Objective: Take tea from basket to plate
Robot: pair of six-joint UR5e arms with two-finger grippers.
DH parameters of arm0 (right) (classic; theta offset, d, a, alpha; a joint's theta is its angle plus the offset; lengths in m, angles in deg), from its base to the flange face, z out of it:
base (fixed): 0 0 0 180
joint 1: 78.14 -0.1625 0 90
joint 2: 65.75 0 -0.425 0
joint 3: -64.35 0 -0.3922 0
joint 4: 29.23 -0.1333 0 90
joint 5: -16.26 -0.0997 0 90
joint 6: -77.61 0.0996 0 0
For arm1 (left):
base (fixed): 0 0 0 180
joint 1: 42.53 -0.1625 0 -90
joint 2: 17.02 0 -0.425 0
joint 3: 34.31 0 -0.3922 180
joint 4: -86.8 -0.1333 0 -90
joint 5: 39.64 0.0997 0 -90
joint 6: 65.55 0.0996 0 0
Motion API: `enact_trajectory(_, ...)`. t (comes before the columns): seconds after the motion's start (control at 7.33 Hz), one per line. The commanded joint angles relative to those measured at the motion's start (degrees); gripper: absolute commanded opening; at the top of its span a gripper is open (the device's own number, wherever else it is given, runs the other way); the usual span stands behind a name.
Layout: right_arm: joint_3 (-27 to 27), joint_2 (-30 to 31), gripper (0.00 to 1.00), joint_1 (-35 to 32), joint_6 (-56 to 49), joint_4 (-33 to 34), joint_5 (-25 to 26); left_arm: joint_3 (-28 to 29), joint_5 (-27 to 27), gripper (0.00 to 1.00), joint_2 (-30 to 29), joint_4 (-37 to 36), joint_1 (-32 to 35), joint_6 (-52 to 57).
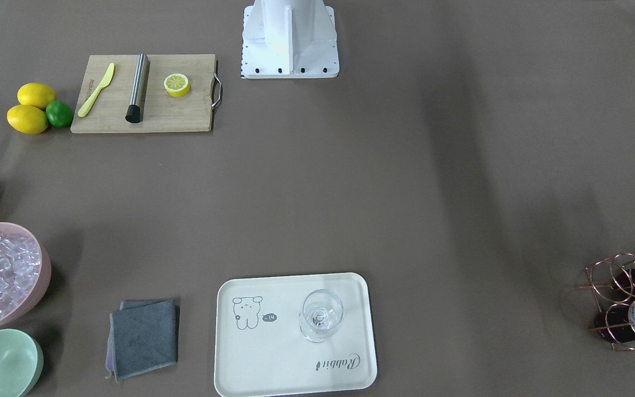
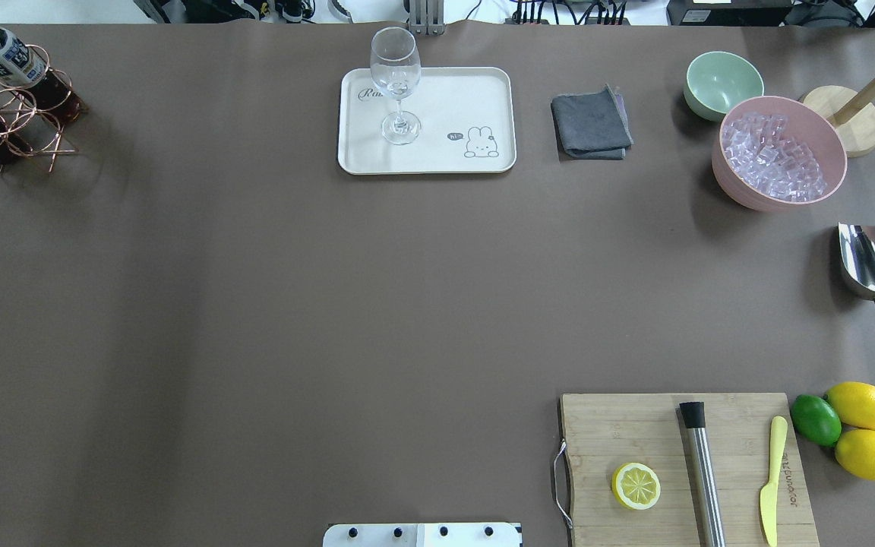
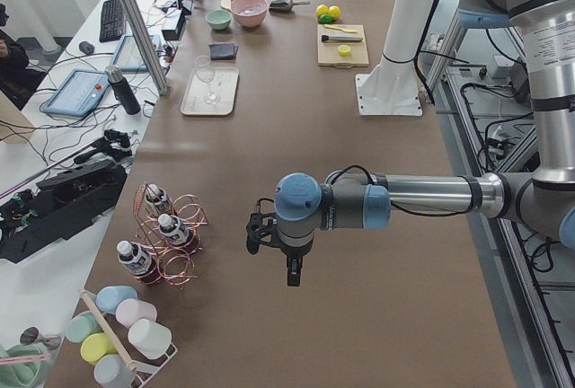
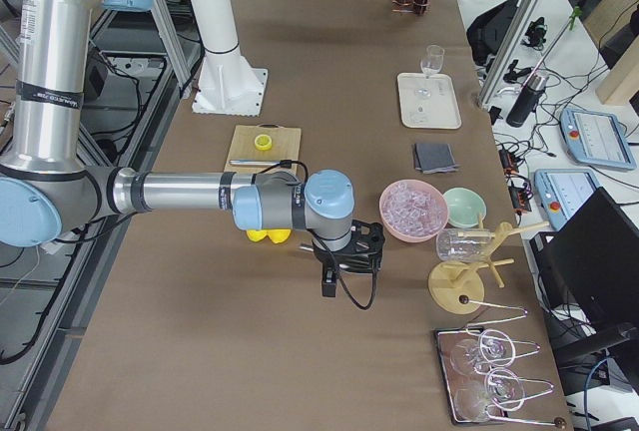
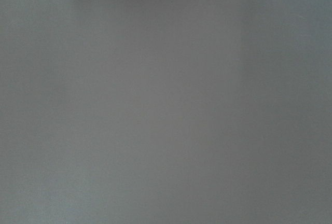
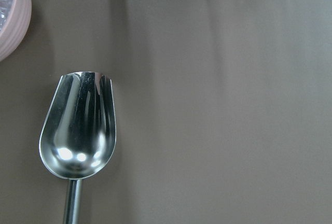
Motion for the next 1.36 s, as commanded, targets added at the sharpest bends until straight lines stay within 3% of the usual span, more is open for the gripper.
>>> enact_trajectory(0.0, 0.02, 0.0, 1.0, 0.0, 0.0, 0.0, 0.09, 0.44, 0.17, 0.98, -0.18, 0.0, 0.94, 0.09)
enact_trajectory(1.23, -0.15, 0.0, 1.0, 0.0, 0.09, 0.0, -0.44, 0.27, 0.26, 0.98, -1.15, -0.09, 1.73, 0.09)
